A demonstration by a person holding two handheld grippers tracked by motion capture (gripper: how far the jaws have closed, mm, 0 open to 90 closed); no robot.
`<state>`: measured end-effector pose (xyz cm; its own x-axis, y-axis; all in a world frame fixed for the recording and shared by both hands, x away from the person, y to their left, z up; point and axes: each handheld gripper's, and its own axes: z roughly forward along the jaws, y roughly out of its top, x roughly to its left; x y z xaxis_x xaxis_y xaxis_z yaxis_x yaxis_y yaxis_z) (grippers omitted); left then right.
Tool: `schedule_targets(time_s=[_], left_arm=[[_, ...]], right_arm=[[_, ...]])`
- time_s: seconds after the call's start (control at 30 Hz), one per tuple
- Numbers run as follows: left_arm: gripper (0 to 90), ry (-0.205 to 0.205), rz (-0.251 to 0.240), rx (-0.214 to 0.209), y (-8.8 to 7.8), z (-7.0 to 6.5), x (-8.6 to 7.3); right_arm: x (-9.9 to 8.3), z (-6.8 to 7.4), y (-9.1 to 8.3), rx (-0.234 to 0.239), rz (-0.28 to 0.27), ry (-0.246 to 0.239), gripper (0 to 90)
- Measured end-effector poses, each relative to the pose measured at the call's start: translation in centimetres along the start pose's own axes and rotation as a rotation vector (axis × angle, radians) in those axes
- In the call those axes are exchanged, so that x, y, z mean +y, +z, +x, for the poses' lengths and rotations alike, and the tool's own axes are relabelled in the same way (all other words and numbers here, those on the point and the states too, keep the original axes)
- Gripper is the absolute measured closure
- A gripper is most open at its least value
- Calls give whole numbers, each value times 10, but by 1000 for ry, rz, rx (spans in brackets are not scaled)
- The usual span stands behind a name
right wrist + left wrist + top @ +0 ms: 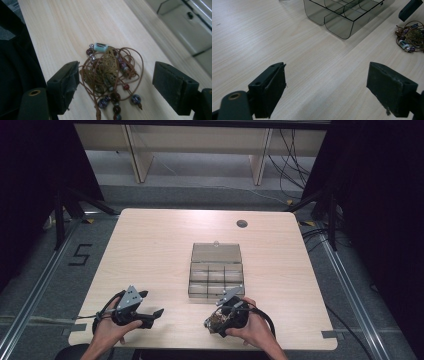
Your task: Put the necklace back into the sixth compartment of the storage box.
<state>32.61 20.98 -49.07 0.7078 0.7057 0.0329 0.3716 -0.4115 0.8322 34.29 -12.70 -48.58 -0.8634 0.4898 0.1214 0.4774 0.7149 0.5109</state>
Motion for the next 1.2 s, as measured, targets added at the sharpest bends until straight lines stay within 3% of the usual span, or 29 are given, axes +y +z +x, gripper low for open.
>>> schedule_targets(time_s=[0.2,0.3,0.5,0.67,0.73,0.77,0.8,1.0,1.03,1.17,1.2], left_arm=[[150,-14,-7,-4,0,-1,0],[150,-14,-8,-5,0,-1,0],[151,-16,-13,-10,1,-2,0],[151,-15,-8,-5,0,-2,0],[151,-15,-9,-5,0,-2,0],[151,-16,-9,-5,0,-2,0],[151,-16,-9,-5,0,-2,0],[151,-8,-6,-6,1,-1,0],[151,-2,2,0,0,-1,0],[151,-14,-9,-4,0,-2,0],[151,-15,-10,-4,0,-2,0]], right_arm=[[5,4,6,6,31,-13,272],[6,5,10,5,50,-36,333],[7,5,11,12,56,-37,426],[7,5,9,46,72,-54,611],[8,6,8,60,73,-57,749],[8,6,7,66,64,-53,763],[10,5,8,84,58,-97,782],[14,10,0,66,79,-116,789],[16,10,-2,65,74,-148,789],[22,10,-15,41,76,-147,789],[24,8,-21,40,65,-169,789]])
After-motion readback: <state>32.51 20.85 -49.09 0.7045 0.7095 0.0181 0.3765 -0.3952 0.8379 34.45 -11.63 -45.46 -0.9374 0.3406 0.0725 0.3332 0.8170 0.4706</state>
